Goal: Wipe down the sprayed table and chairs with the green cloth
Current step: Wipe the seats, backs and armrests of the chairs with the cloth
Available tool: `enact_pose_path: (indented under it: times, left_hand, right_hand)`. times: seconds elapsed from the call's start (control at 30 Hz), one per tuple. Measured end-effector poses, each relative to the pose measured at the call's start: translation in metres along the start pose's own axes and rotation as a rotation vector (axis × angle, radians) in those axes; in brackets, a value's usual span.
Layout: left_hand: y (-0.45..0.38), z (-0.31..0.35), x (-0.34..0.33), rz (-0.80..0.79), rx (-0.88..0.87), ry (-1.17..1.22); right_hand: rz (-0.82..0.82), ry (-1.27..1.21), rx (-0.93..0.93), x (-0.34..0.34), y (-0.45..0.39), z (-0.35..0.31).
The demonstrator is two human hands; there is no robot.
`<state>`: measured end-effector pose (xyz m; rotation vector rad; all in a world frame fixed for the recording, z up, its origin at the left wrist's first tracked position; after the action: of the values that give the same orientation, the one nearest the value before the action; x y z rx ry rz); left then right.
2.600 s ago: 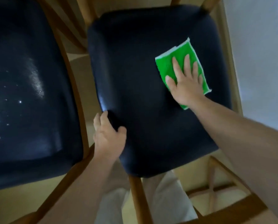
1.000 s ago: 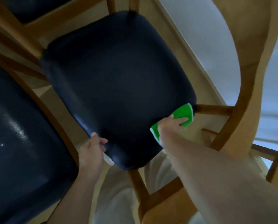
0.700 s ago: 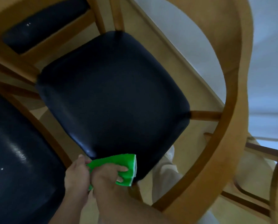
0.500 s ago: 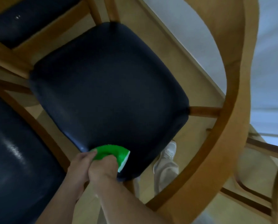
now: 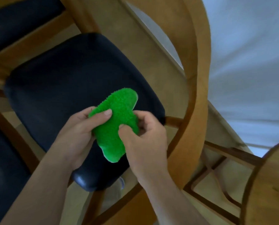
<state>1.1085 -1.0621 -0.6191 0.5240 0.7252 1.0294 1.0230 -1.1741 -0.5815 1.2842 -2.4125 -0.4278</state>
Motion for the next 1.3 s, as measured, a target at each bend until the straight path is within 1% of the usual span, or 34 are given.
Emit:
enact_pose_path:
  times: [0.1, 0.17, 0.23, 0.3, 0.37, 0.43, 0.5, 0.57, 0.6, 0.63, 0.7, 0.8, 0.93, 1.07, 1.2, 1.3]
  left_hand:
    - [0.006, 0.021, -0.049, -0.169, -0.131, -0.041]
    - [0.006, 0.028, -0.084, -0.307, -0.16, -0.01]
    - [0.002, 0.025, -0.115, -0.396, -0.131, -0.007]
    - [-0.008, 0.012, -0.137, -0.355, -0.077, -0.157]
    - [-0.018, -0.006, -0.148, -0.274, -0.019, -0.369]
    - [-0.024, -0.021, -0.148, -0.212, 0.024, -0.486]
    - [-0.027, -0.028, -0.144, -0.166, 0.023, -0.531]
    - [-0.031, -0.029, -0.141, -0.11, -0.032, -0.596]
    - [-0.034, -0.027, -0.141, -0.075, -0.064, -0.63]
    - [-0.036, -0.024, -0.143, -0.041, -0.094, -0.647]
    - [-0.043, -0.017, -0.149, 0.023, -0.166, -0.68]
    - [-0.055, -0.002, -0.159, 0.164, -0.26, -0.755]
    - [-0.063, 0.012, -0.17, 0.315, -0.352, -0.816]
    - [-0.071, 0.037, -0.178, 0.341, -0.424, -0.826]
    - [-0.085, 0.069, -0.181, 0.351, -0.434, -0.89]
    - [-0.092, 0.087, -0.182, 0.432, -0.402, -0.844]
  right_hand:
    - [0.241, 0.21, 0.327, 0.045, 0.004, -0.024]
    - [0.423, 0.309, 0.447, 0.072, 0.007, -0.03]
    - [0.57, 0.354, 0.465, 0.097, 0.008, -0.027]
    - [0.642, 0.441, 0.385, 0.12, 0.002, -0.015]
    - [0.605, 0.568, 0.206, 0.135, -0.007, 0.002]
    - [0.521, 0.664, 0.069, 0.144, -0.016, 0.017]
    - [0.378, 0.677, 0.024, 0.147, -0.029, 0.024]
    - [0.212, 0.597, 0.013, 0.141, -0.046, 0.026]
    - [0.163, 0.564, 0.007, 0.138, -0.054, 0.027]
    - [0.147, 0.555, 0.013, 0.135, -0.063, 0.028]
    - [0.167, 0.561, 0.052, 0.134, -0.08, 0.028]
    - [0.158, 0.556, 0.123, 0.135, -0.107, 0.023]
    - [0.201, 0.586, 0.256, 0.128, -0.14, 0.002]
    - [0.268, 0.635, 0.404, 0.121, -0.165, -0.024]
    - [0.294, 0.67, 0.463, 0.118, -0.188, -0.049]
    - [0.261, 0.74, 0.537, 0.111, -0.21, -0.073]
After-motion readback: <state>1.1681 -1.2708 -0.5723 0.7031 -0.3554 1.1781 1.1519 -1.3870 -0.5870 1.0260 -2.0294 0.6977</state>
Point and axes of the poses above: each hand's wrist, its own y-axis away from the middle knuckle, its own x-axis out of the back of the hand, z = x × y, the point moved 2 cm from there along -y, towards the middle knuckle, and after that the axes turned 2 degrees about x, right-handed, at the moved point
